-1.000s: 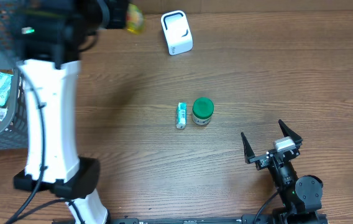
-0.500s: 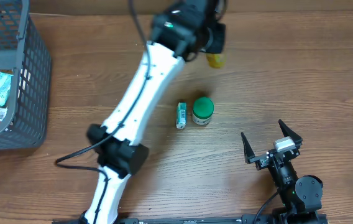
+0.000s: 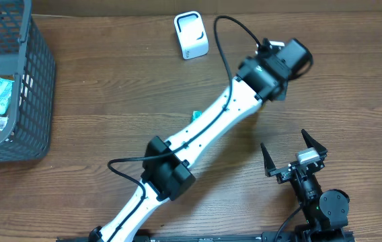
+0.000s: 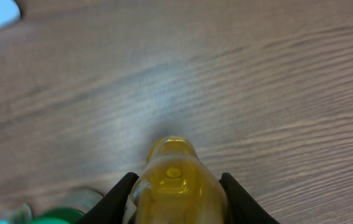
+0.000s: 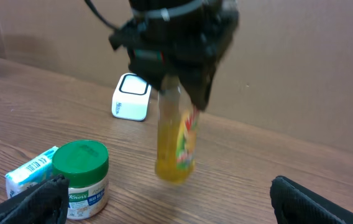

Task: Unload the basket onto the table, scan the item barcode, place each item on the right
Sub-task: 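Lift the yellow bottle out and carry it past the scanner, then set the yellow bottle upright right of the jar and release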

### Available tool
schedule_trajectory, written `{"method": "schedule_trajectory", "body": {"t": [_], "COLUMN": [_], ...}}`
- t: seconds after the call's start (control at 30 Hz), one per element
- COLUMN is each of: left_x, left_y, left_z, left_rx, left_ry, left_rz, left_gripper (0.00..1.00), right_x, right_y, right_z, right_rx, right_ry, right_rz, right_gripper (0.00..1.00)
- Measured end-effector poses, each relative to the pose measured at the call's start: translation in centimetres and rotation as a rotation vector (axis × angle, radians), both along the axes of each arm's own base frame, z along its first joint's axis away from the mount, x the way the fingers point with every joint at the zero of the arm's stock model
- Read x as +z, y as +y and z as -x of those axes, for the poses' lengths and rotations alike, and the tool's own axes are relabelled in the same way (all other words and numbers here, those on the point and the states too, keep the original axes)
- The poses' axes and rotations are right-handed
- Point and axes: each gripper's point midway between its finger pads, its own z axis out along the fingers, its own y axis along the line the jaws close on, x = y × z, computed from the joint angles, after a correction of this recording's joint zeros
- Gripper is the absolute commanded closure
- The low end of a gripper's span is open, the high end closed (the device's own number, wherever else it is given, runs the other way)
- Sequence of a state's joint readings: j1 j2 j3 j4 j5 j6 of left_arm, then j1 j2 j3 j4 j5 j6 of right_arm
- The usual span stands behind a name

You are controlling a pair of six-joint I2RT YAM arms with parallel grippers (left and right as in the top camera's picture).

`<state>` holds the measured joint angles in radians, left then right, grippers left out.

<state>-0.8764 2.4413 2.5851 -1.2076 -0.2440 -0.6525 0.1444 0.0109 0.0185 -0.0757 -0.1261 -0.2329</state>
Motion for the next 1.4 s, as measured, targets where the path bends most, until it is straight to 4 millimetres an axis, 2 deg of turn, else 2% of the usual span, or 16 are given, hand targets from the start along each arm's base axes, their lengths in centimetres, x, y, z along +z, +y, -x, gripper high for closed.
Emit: {"method": "schedule_trajectory", "body": {"t": [0.17, 0.37, 0.53, 0.8, 0.9, 0.93, 0.97, 1.0, 1.03, 1.07, 1.17, 1.23, 1.4], "left_x": [-2.0, -3.6, -4.1, -6.7, -6.9, -6.9, -7.0, -6.9, -6.9, -7.0, -7.0, -7.0, -6.7], "left_y": [-1.2, 0.5, 1.1, 2.2, 2.4, 2.4, 2.4, 2.3, 2.3, 2.3, 2.3, 2.3, 2.1], "left_z": [1.4, 1.4, 1.3, 2.0, 2.0, 2.0, 1.9, 1.9, 1.9, 1.9, 1.9, 1.8, 1.6], "left_rx": [0.042, 0.162, 0.240, 0.303, 0.317, 0.319, 0.321, 0.323, 0.327, 0.327, 0.331, 0.335, 0.303], "left_ry": [0.017, 0.034, 0.046, 0.095, 0.090, 0.090, 0.090, 0.089, 0.089, 0.089, 0.088, 0.085, 0.076], "left_rz": [-0.022, -0.072, -0.057, -0.095, -0.098, -0.097, -0.096, -0.094, -0.091, -0.090, -0.086, -0.084, -0.091], "left_gripper": [0.76, 0.76, 0.76, 0.76, 0.75, 0.72, 0.66, 0.54, 0.34, 0.24, 0.05, 0.00, 0.00], "right_x": [0.0, 0.0, 0.0, 0.0, 0.0, 0.0, 0.0, 0.0, 0.0, 0.0, 0.0, 0.0, 0.0], "right_y": [0.0, 0.0, 0.0, 0.0, 0.0, 0.0, 0.0, 0.0, 0.0, 0.0, 0.0, 0.0, 0.0], "right_z": [0.0, 0.0, 0.0, 0.0, 0.0, 0.0, 0.0, 0.0, 0.0, 0.0, 0.0, 0.0, 0.0], "right_rx": [0.001, 0.000, 0.000, 0.000, 0.001, 0.001, 0.000, 0.001, 0.001, 0.001, 0.001, 0.001, 0.001], "right_ry": [0.000, 0.001, 0.000, 0.000, 0.000, 0.000, 0.000, 0.001, 0.000, 0.000, 0.000, 0.000, 0.000], "right_rz": [0.000, 0.000, 0.000, 0.000, 0.000, 0.000, 0.000, 0.000, 0.000, 0.000, 0.000, 0.000, 0.000], "right_gripper": [0.00, 0.00, 0.00, 0.00, 0.00, 0.00, 0.00, 0.00, 0.00, 0.00, 0.00, 0.00, 0.00]}}
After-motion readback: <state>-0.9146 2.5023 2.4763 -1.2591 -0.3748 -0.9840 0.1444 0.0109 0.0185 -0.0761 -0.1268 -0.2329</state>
